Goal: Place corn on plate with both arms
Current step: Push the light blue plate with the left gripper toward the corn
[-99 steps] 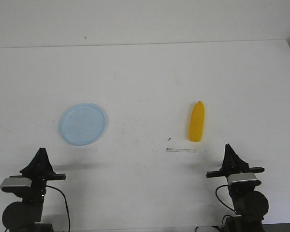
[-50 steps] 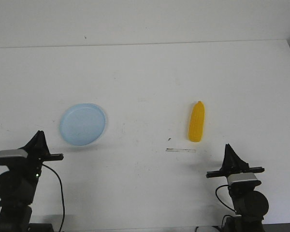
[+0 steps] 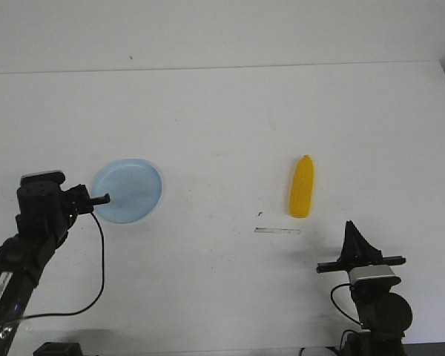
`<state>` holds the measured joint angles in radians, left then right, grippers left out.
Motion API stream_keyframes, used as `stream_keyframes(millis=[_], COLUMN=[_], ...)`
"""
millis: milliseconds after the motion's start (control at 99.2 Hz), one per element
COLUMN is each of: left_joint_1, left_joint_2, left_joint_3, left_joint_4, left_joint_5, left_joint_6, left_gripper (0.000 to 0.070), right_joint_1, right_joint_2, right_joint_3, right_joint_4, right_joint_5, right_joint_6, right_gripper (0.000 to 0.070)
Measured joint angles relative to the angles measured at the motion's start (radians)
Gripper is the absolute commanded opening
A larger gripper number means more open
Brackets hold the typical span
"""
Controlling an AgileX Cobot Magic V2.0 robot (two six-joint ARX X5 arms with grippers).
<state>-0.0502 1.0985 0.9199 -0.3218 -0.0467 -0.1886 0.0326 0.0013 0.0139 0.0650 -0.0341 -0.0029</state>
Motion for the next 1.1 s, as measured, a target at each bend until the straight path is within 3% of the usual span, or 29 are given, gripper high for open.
stream_keyframes(millis=[192,403,444,494,554,605,1099], left_joint_1=[0.072,0.233,0.254,0.271,0.277,0.278,0.276], left_joint_2=[0.185,0.349,0.376,0.407,0.444,0.47,0.585], left_joint_3=[0.147,0.201,0.202,0.202,0.202,0.202,0.203], left_joint_4=[-0.215,-0.232,-0.227,-0.228,-0.229,-0.229,-0.143], left_joint_5=[0.092,0.379,0.428,0.463,0.472,0.472,0.478], left_joint_6=[-0.089,-0.104,-0.108,-0.112,-0.115,-0.115,-0.116], left_gripper=[0.0001,0.0005,0.0023,0.0105,0.0205,0.0245,0.0245], right_joint_1=[0.0,0.0,0.0,0.0,0.0,0.0,0.0], right_joint_2=[0.0,0.0,0.0,0.0,0.0,0.0,0.0], right_joint_3=[0.0,0.0,0.0,0.0,0.0,0.0,0.0], right_joint_4=[0.0,0.0,0.0,0.0,0.0,0.0,0.0], right_joint_5=[0.0,0.0,0.0,0.0,0.0,0.0,0.0], right_joint_6=[0.0,0.0,0.0,0.0,0.0,0.0,0.0], right_gripper=[0.0015,0.0015,0.0015,0.0015,0.0015,0.0015,0.0015])
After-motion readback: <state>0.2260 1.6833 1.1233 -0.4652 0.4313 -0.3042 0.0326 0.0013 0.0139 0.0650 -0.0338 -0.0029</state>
